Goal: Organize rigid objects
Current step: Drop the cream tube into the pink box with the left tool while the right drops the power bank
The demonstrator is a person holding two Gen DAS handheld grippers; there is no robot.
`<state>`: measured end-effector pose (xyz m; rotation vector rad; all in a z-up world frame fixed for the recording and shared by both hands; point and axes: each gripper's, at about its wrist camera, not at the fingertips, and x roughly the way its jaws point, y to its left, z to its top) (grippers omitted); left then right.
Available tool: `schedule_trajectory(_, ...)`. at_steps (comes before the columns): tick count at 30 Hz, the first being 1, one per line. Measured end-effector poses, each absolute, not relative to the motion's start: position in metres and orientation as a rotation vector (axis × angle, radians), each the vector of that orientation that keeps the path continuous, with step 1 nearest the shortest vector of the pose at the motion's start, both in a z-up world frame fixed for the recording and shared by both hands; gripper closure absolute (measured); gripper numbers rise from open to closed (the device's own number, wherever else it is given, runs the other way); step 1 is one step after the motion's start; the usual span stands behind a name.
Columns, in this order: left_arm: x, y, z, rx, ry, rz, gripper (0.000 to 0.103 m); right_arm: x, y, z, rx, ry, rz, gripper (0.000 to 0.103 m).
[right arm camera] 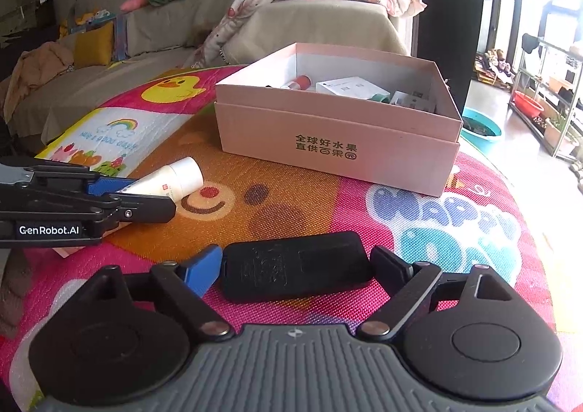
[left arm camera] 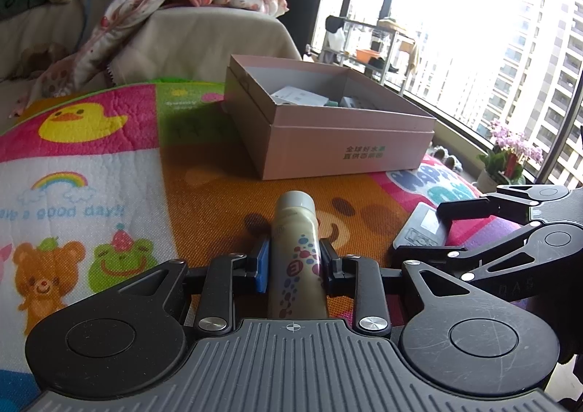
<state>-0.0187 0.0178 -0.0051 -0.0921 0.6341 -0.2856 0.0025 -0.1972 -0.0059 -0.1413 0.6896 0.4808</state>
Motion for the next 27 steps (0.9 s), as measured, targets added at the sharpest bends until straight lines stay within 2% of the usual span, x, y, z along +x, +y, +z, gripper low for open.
schedule_trajectory(6, -0.022, 0.011, -0.003, -0.045, 0.626, -0.269, 0.073, -0.005, -0.204, -0.002, -0.142, 0.705, 0.481, 0.015)
schedule_trajectory(11, -0.031, -0.001, 0.009, 0.017, 0.585, -0.337, 0.073, -0.031, -0.224, 0.021, -0.18, 0.633, 0.464, 0.015)
schedule_trajectory(14, -0.021, -0.004, 0.039, -0.011, 0.53, -0.407, 0.073, -0.033, -0.238, 0.046, -0.172, 0.559, 0.426, 0.015)
schedule_trajectory(19, 0.037, -0.013, 0.127, -0.018, 0.328, -0.464, 0.073, 0.004, -0.236, 0.098, -0.158, 0.406, 0.37, 0.015)
schedule_trajectory(21, 0.074, -0.024, 0.148, -0.003, 0.343, -0.472, 0.072, 0.03, -0.228, 0.116, -0.14, 0.349, 0.35, 0.015)
schedule_trajectory(23, 0.12, -0.034, 0.149, 0.016, 0.448, -0.486, 0.072, 0.054, -0.22, 0.124, -0.12, 0.297, 0.339, 0.015)
schedule_trajectory(27, 0.151, -0.029, 0.118, -0.001, 0.528, -0.422, 0.072, 0.086, -0.204, 0.11, -0.07, 0.423, 0.32, 0.014)
